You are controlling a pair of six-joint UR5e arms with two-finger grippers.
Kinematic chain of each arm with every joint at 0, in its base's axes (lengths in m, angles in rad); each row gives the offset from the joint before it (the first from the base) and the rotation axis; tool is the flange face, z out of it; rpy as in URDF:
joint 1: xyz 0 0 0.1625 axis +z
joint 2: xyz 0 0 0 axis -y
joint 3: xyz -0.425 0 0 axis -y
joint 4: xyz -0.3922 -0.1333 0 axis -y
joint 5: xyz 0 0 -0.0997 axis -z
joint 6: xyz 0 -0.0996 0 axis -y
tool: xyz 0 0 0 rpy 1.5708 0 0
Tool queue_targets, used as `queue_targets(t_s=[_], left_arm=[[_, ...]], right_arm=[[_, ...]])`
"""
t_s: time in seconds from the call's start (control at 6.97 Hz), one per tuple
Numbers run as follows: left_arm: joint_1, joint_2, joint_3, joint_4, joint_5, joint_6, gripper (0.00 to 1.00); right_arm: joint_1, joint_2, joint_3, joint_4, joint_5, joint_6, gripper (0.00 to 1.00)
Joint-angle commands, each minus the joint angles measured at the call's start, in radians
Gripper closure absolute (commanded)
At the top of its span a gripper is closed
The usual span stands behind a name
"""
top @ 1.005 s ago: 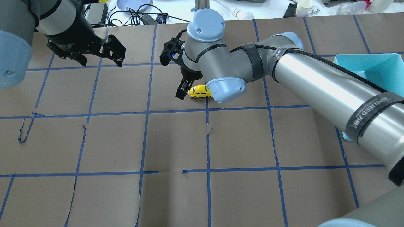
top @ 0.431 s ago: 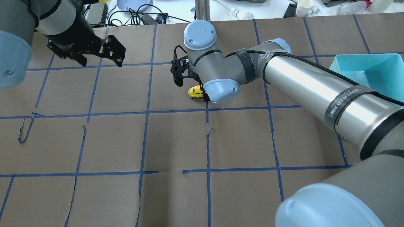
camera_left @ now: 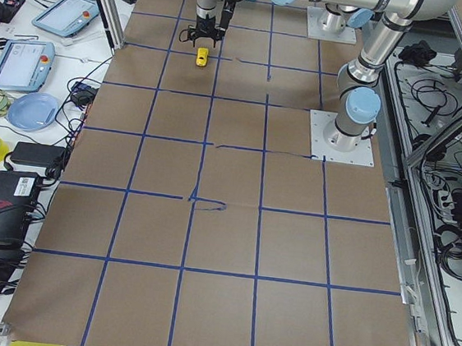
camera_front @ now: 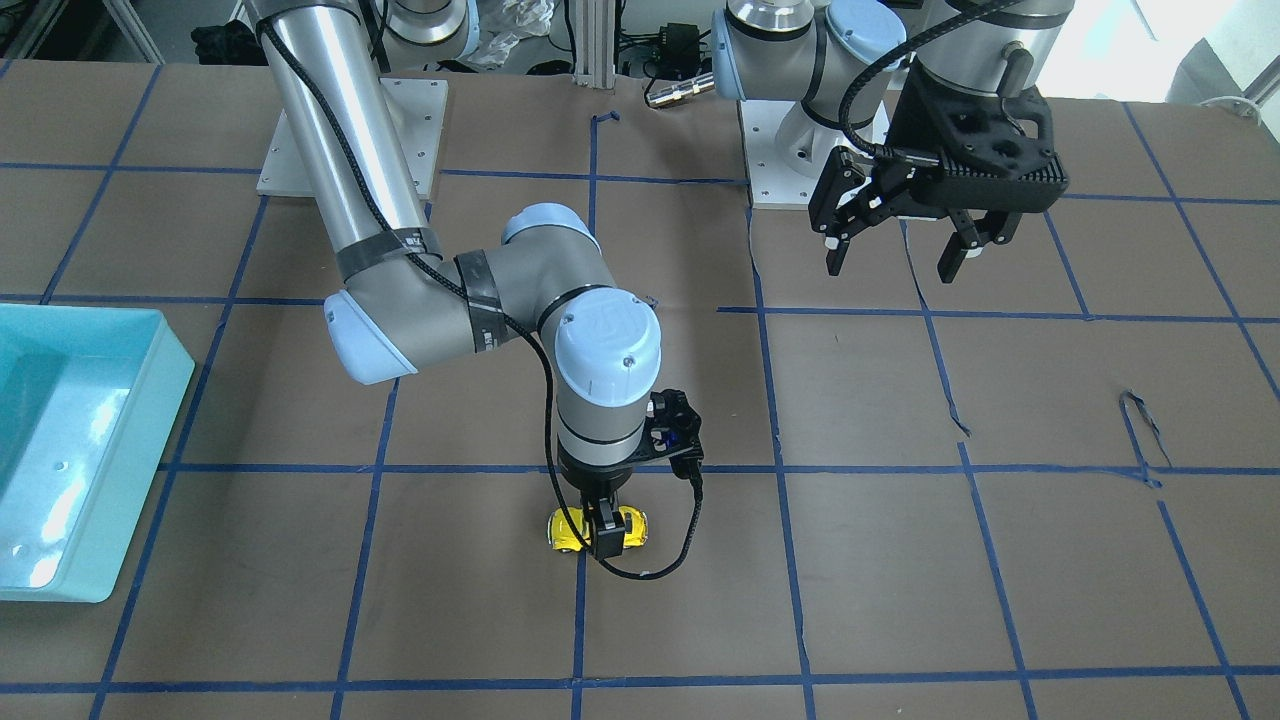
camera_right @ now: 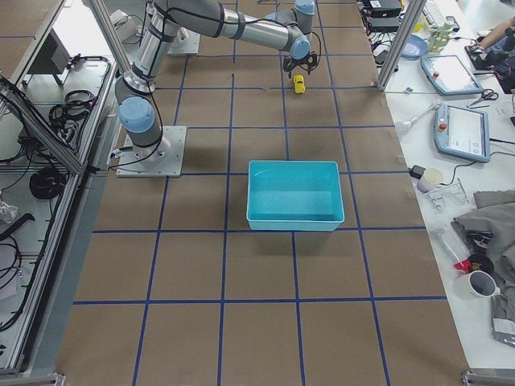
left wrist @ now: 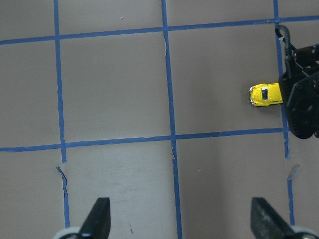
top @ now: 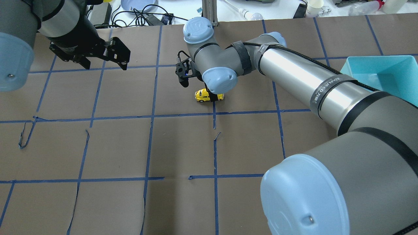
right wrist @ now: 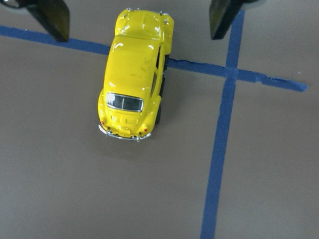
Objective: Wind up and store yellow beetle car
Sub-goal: 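Close the right gripper on the yellow car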
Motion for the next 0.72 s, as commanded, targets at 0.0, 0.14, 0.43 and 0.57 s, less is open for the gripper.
queue_targets(t_s=[0.0,0.14,0.43,0.57], left_arm=[[0.000,0.002,-0.006,0.000,0.000,0.000,0.00],[0.000,0.002,-0.005,0.002,0.000,0.000,0.00],[0.000,0.002,-0.005,0.000,0.000,0.000,0.00],[0.000,0.002,-0.006,0.000,0.000,0.000,0.00]], right_arm=[[0.000,0.028,-0.007,0.031,0.009,0.010,0.00],[0.001,0.027,0.008,0.030,0.010,0.008,0.05],[0.001,0.031,0.008,-0.025,0.016,0.033,0.10],[0.000,0.033,0.010,-0.038,0.050,0.033,0.12]])
